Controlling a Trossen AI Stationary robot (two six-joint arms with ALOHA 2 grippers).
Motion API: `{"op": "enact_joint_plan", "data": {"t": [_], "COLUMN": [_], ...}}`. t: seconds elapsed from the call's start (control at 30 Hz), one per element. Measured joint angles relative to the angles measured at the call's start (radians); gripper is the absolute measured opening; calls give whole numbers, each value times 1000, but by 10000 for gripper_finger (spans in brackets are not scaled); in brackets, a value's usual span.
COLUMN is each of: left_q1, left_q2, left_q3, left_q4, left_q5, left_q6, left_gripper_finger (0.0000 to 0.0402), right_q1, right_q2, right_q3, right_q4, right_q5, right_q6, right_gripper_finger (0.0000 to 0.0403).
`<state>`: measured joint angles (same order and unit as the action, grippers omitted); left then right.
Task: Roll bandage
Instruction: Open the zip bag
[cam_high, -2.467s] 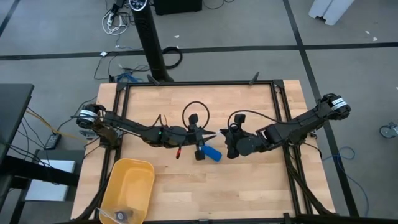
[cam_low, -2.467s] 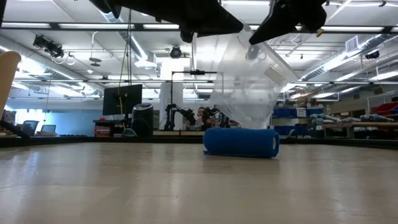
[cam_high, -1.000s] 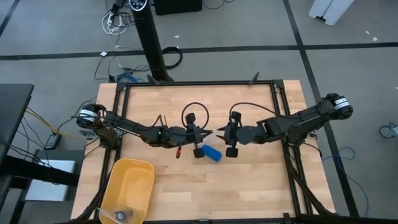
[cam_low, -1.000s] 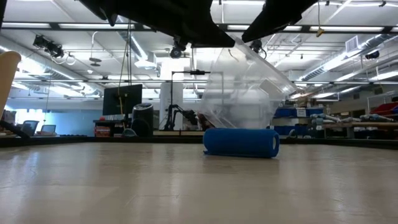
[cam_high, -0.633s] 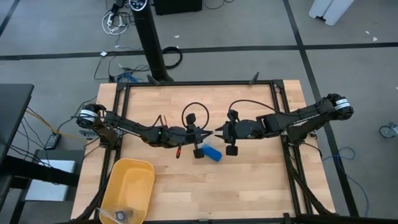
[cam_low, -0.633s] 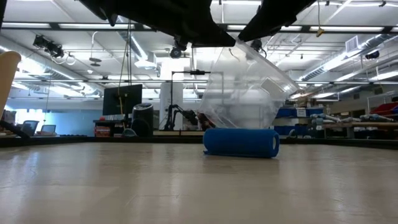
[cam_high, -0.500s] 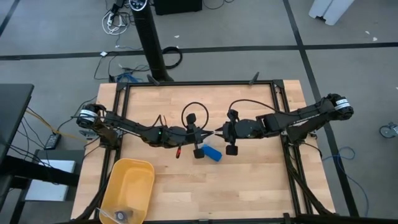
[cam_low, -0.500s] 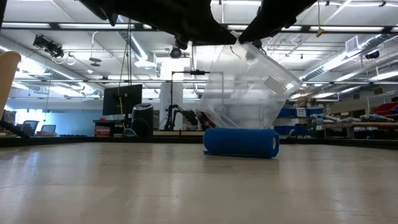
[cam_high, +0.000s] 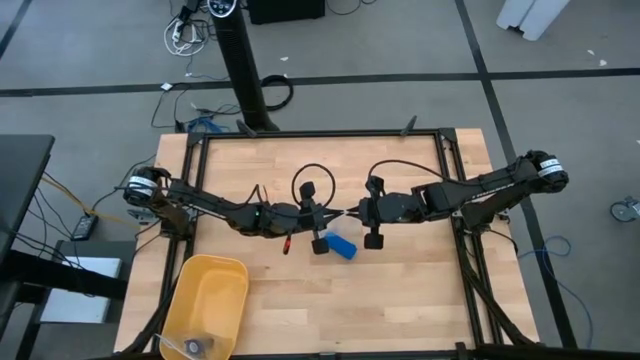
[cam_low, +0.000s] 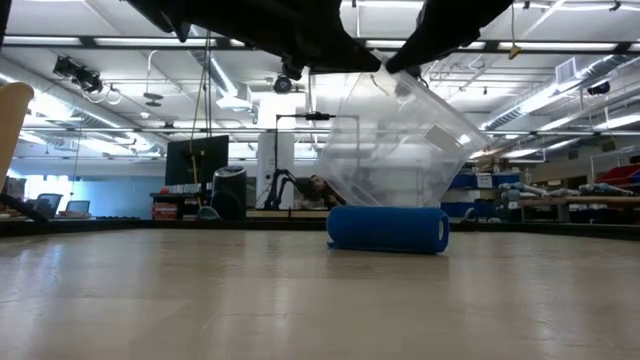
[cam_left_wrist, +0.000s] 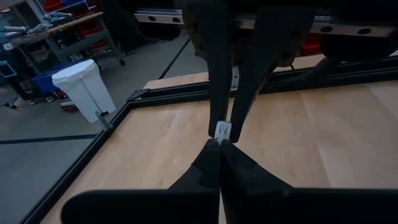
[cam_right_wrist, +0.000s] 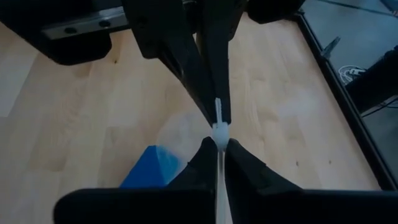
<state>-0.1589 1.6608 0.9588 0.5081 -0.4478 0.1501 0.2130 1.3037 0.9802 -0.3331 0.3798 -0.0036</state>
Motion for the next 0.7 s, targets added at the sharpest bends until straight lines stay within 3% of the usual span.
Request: {"op": "enact_joint_plan", "data": {"t": [0.7], "left_q1": [-1], "left_q2": [2], "left_q3": [0], "left_q4": [1], "left_q5": [-4], "left_q6": [-5], "left_gripper_finger": [0], "right_q1": [33], "right_q2": [0], "right_q3": [1], "right_q4": [-68], "right_q5": [31], "right_q6": [39], "right_gripper_finger": [6]}}
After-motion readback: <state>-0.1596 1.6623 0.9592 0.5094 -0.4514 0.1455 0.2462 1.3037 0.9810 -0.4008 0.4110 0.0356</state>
